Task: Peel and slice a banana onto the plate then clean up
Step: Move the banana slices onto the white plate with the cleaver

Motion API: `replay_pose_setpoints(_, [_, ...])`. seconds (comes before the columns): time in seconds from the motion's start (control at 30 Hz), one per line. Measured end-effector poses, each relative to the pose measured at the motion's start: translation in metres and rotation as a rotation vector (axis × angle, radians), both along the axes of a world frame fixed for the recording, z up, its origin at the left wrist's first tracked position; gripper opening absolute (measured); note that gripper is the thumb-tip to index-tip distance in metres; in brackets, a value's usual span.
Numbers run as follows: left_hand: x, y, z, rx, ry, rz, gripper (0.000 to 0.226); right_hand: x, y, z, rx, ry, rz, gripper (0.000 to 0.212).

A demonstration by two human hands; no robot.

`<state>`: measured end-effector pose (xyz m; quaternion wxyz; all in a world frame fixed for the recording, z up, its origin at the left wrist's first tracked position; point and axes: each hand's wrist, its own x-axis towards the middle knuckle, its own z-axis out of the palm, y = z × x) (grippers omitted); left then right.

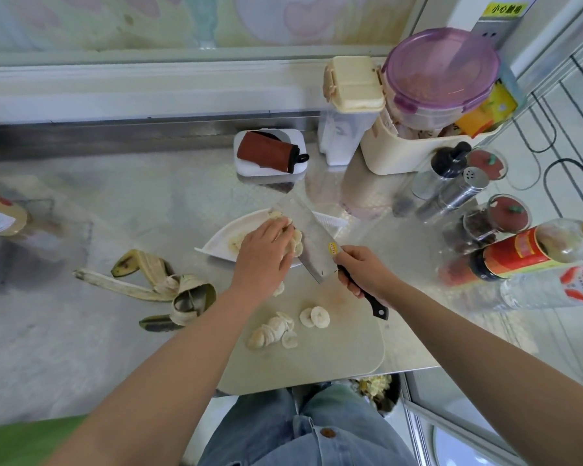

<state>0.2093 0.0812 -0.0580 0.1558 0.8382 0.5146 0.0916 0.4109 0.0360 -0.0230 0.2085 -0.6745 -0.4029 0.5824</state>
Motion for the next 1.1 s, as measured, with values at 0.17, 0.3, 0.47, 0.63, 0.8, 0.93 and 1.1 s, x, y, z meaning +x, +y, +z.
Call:
replay_pose_setpoints(0.17, [-0.002,0.001,-0.002,-0.04,0.04,-0.002,0.045,0.009,-0.005,0.001,0.021,0.0,-0.029,0.028])
replay_pose_setpoints(0.3, [0.005,0.002,0.009,-0.021,-0.021,0.035,0.038,0.014,-0.007,0.002,0.015,-0.007,-0.053,0.026])
replay_pose_setpoints(0.47, [0.011,0.007,0.013,0.053,-0.016,0.071,0.04,0.018,-0.01,0.002,0.018,-0.039,0.007,0.034])
replay_pose_setpoints(0.63, [0.011,0.01,0.006,0.033,0.06,-0.025,0.044,0.019,-0.009,0.005,0.019,-0.034,0.016,0.028])
replay_pose_setpoints(0.8, [0.0,0.007,0.004,0.04,0.126,-0.05,0.037,0.021,-0.008,0.008,-0.004,-0.015,-0.011,0.027])
replay_pose_setpoints(0.93, [-0.007,0.007,0.0,0.041,0.118,-0.007,0.036,0.022,-0.006,0.008,-0.019,0.016,-0.068,0.027])
replay_pose_setpoints(1.1, [0.007,0.007,0.013,0.049,0.066,0.077,0.03,0.019,-0.004,0.007,-0.036,0.004,-0.054,0.027])
